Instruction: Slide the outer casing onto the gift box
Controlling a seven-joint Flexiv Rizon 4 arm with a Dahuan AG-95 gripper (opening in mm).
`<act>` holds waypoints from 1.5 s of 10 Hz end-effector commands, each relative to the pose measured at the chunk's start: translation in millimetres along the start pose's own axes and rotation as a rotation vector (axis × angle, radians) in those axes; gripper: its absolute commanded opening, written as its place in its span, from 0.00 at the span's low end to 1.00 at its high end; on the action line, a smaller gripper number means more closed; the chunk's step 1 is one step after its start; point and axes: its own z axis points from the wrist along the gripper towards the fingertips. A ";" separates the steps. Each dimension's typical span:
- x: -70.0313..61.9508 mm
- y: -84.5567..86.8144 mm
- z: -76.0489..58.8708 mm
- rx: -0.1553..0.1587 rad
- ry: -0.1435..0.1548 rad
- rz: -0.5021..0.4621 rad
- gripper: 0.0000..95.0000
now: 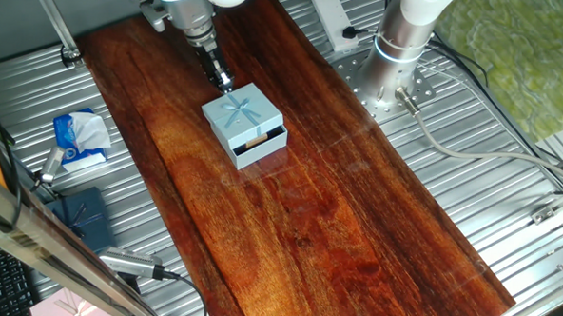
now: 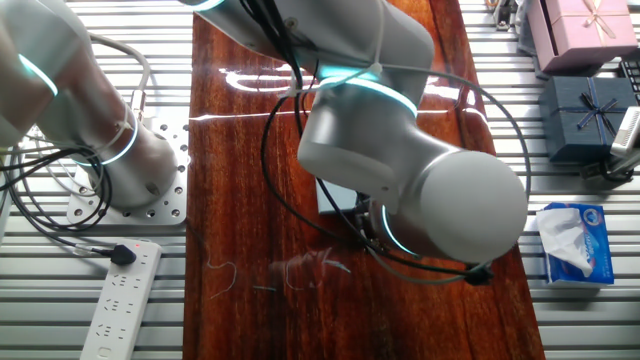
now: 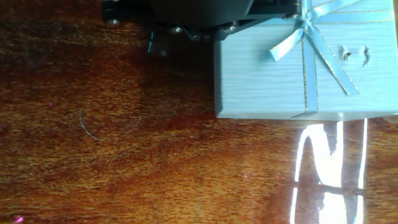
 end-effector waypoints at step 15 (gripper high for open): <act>7.5 24.6 1.9 0.013 0.004 0.022 0.00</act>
